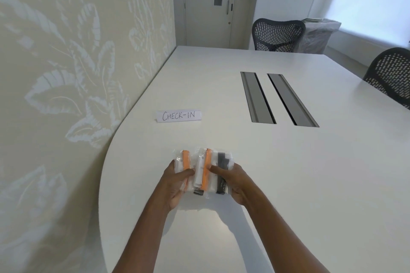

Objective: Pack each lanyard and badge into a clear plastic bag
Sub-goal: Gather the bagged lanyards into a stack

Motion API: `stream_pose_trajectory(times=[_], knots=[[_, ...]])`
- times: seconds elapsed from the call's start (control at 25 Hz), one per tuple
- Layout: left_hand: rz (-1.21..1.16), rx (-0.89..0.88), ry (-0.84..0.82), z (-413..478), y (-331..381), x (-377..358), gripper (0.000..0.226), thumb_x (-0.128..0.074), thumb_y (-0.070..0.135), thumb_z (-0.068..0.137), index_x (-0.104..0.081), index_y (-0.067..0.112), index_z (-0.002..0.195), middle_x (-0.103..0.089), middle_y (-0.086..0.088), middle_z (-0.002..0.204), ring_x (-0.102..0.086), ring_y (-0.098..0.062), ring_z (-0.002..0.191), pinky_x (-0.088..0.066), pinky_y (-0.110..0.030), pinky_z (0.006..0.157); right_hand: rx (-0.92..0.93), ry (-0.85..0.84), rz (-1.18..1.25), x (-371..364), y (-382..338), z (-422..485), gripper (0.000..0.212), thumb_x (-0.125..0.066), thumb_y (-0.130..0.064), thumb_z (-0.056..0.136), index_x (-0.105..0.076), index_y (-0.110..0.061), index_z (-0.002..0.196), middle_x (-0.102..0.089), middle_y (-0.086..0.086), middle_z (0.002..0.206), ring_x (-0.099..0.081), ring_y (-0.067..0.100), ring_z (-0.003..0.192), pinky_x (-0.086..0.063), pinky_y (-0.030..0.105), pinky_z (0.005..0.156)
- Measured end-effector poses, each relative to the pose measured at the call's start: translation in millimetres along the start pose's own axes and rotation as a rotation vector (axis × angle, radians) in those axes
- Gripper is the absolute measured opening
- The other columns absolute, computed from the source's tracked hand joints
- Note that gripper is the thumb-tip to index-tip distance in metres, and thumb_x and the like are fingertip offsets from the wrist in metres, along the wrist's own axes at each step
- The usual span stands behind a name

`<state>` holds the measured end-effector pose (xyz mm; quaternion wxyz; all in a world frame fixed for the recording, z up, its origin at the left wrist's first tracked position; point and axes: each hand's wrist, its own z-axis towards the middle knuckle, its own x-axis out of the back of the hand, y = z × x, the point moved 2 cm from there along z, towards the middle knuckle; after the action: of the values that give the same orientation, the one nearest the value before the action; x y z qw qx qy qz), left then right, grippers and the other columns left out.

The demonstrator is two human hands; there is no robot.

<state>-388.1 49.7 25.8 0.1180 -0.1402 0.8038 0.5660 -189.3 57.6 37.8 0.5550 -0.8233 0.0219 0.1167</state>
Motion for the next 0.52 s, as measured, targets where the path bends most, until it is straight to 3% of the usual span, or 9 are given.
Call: stream_pose_trajectory(times=[0.2,0.4,0.52], knots=[[0.042,-0.074,0.2,36.2,21.0,24.9,0.043,-0.078,0.0,0.088,-0.068,0.012,0.127,-0.076,-0.02,0.119,-0.072,-0.039,0.11,-0.057,-0.058,0.101,-0.046,0.076,-0.01,-37.8,-9.7,48.1,0.045,-0.097,-0.015,0.072,-0.076,-0.014,0.112,-0.083,0.009,0.098,-0.082,0.024,0.085,-0.065,0.042,0.065],[-0.02,-0.043,0.226,78.4,39.8,43.7,0.033,-0.075,-0.001,0.089,-0.072,0.005,0.122,-0.077,-0.024,0.111,-0.072,-0.034,0.097,-0.056,-0.045,0.089,-0.084,0.078,-0.012,-51.5,-26.4,102.8,0.042,-0.095,-0.011,0.074,-0.075,-0.009,0.111,-0.082,0.012,0.1,-0.081,0.027,0.088,-0.064,0.042,0.067],[-0.02,-0.055,0.224,105.0,51.5,47.8,0.034,-0.074,0.0,0.09,-0.07,0.011,0.122,-0.078,-0.017,0.11,-0.073,-0.03,0.098,-0.056,-0.037,0.081,-0.105,0.117,-0.048,-58.0,-36.1,139.2,0.04,-0.096,-0.011,0.072,-0.074,-0.008,0.106,-0.083,0.009,0.088,-0.081,0.023,0.076,-0.064,0.039,0.059]])
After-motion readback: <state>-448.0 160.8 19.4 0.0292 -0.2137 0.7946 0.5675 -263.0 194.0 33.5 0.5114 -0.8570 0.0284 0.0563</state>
